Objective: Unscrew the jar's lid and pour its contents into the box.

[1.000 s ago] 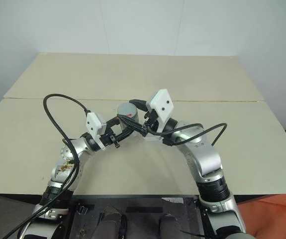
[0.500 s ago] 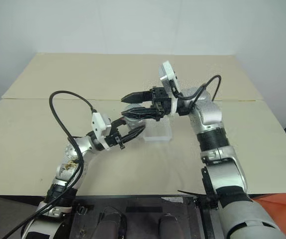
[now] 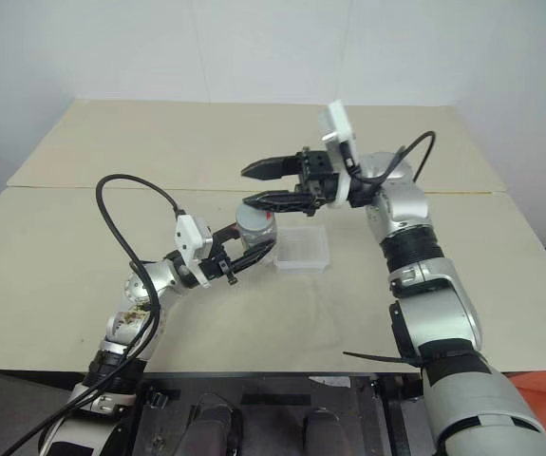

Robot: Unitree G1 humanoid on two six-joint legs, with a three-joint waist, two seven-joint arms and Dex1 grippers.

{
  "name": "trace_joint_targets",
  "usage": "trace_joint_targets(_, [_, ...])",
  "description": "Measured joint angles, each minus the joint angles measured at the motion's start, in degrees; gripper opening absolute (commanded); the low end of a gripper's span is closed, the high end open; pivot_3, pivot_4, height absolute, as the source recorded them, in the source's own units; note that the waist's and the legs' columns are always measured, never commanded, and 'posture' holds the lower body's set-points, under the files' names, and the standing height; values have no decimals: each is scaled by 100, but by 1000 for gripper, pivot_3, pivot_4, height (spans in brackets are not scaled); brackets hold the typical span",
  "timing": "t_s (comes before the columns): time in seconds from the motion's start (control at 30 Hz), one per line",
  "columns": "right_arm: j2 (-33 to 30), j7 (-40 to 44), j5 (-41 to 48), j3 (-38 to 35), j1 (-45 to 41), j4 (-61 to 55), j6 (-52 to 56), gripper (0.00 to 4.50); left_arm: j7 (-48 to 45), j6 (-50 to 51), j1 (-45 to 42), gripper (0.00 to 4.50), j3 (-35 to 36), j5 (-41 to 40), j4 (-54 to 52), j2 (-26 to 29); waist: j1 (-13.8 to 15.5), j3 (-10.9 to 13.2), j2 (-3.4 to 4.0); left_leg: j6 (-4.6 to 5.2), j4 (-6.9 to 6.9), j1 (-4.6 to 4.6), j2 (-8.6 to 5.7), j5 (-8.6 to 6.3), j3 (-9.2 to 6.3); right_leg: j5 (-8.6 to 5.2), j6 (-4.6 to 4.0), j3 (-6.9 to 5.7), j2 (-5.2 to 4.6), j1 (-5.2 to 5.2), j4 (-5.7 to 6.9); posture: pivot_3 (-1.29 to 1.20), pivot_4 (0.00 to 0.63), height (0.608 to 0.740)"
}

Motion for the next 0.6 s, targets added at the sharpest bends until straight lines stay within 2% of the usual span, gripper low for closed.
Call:
trace_joint_targets(0.13, [-197, -629, -98, -503, 270, -740, 31, 2749, 32, 17, 0, 2093, 2, -2, 1, -8, 2, 0, 0, 0, -6, -1, 2, 0, -1, 0, 0, 0, -1, -2, 0, 0, 150, 740])
trace_joint_targets(0.23, [-334, -1287, -102, -647, 849, -1801, 696, 2749, 66, 17, 3, 2093, 41, -1, 21, 4, 8, 0, 0, 0, -8, -5, 5, 0, -2, 0, 0, -1, -7, -4, 6, 0, 150, 740])
trace_joint_targets(0.33, [-369, -2170, 34, -693, 1531, -3071, 1630, 3392, 102, 21, 0, 2093, 51, 0, 38, -10, 8, 0, 0, 0, -5, -14, 4, 0, -3, 0, 0, -1, -9, -15, 40, 0, 150, 740])
trace_joint_targets(0.43, [-450, -2854, 100, -671, 2387, -4561, 2279, 4399, 165, 30, 9, 2093, 83, 0, 46, -2, 8, 0, 0, 0, -1, -26, 3, 0, -11, 0, 0, -4, -7, -20, 39, 0, 150, 740])
trace_joint_targets(0.6, [-136, -4198, -435, -319, 3127, -5967, 2560, 4459, 182, 34, 34, 2093, 108, -1, 43, 12, -20, 0, 0, -2, 10, -27, -5, 2, -9, 0, 0, 0, -2, -29, 36, 0, 150, 740])
